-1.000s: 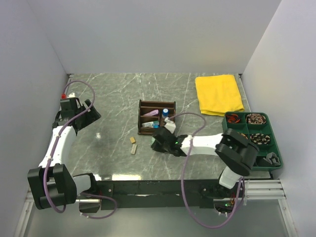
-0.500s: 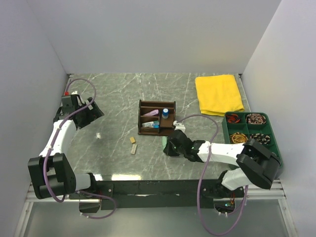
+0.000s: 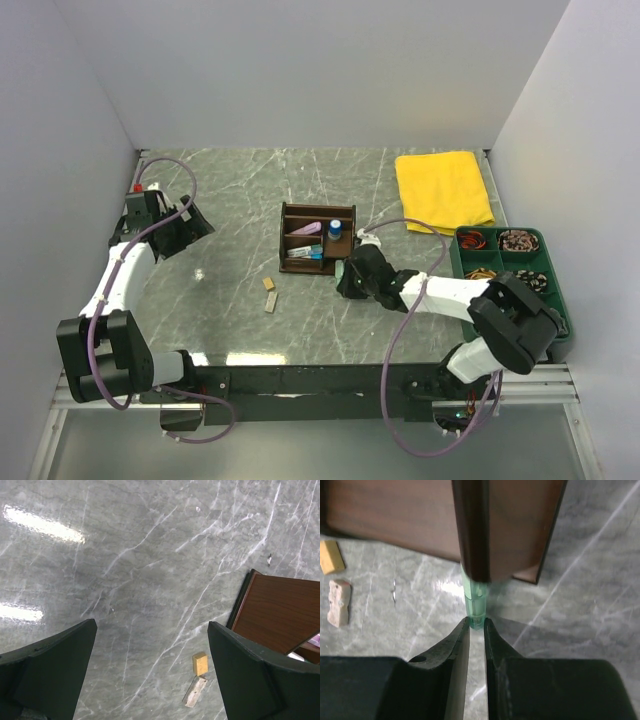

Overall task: Sort the stationery into containers
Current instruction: Place the stationery in the storage box.

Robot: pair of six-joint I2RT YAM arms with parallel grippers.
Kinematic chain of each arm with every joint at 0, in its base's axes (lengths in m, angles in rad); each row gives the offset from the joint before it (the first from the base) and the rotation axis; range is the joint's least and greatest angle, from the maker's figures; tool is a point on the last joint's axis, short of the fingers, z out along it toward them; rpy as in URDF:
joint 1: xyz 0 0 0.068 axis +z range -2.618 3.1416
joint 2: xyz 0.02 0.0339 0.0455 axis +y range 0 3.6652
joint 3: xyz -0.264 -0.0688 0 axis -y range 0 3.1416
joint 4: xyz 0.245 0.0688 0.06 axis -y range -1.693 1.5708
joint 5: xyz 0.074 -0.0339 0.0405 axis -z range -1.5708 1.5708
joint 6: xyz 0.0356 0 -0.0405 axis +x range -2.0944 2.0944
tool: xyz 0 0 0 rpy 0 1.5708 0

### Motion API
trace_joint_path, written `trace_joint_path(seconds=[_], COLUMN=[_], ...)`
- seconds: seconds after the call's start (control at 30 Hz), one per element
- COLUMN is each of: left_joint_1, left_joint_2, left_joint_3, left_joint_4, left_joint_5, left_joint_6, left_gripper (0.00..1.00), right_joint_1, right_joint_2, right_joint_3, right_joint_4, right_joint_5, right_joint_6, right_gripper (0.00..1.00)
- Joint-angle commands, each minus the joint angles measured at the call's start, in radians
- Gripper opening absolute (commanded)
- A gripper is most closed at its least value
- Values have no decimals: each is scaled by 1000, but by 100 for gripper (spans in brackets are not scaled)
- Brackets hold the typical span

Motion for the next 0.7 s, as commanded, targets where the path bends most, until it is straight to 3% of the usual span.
trace_joint_path(seconds=[0.0,0.67], left_joint_1=[-11,-37], left_joint_2=[-18,11], left_joint_3=[3,13], left_joint_4=[38,53], left_joint_5=[29,64], left_joint_6=[8,-7], left_gripper=[100,100], right_joint_1=[-26,-59], right_joint_2=[39,79], right_joint_3=[67,211], right_joint_4=[-11,-66], right_joint_5=[23,88], right_joint_6=[-30,-36], right_gripper=[0,0])
